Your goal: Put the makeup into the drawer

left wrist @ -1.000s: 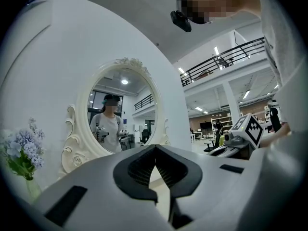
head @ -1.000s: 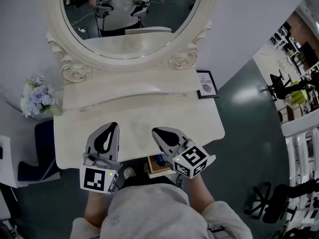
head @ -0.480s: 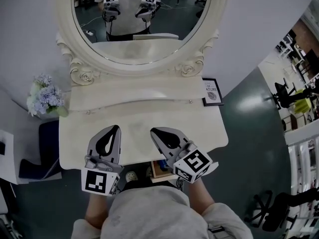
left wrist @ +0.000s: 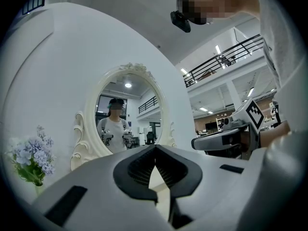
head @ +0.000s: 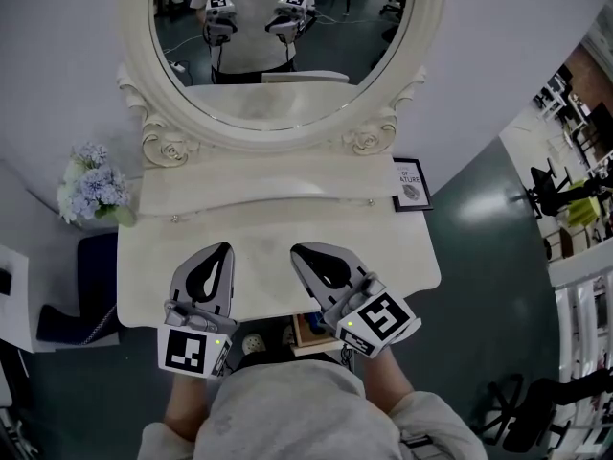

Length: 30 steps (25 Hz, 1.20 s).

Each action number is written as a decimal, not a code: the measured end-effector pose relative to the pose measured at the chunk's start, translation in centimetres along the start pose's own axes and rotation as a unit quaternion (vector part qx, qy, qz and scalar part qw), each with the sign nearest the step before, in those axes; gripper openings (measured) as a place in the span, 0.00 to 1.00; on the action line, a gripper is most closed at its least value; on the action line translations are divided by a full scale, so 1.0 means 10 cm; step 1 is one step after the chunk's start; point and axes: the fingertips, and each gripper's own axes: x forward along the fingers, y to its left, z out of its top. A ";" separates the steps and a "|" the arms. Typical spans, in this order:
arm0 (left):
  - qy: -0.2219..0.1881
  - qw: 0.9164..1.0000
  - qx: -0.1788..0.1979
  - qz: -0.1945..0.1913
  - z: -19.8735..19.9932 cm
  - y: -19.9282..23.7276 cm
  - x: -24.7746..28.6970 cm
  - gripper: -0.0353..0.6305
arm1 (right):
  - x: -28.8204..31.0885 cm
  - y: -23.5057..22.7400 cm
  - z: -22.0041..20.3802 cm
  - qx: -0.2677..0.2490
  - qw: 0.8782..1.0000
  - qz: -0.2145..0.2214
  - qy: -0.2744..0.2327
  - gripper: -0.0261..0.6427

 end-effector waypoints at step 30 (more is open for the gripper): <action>-0.018 1.000 0.005 0.008 0.14 -0.01 0.03 0.07 | -0.15 -0.01 0.25 -0.032 0.999 -0.011 -0.041 0.07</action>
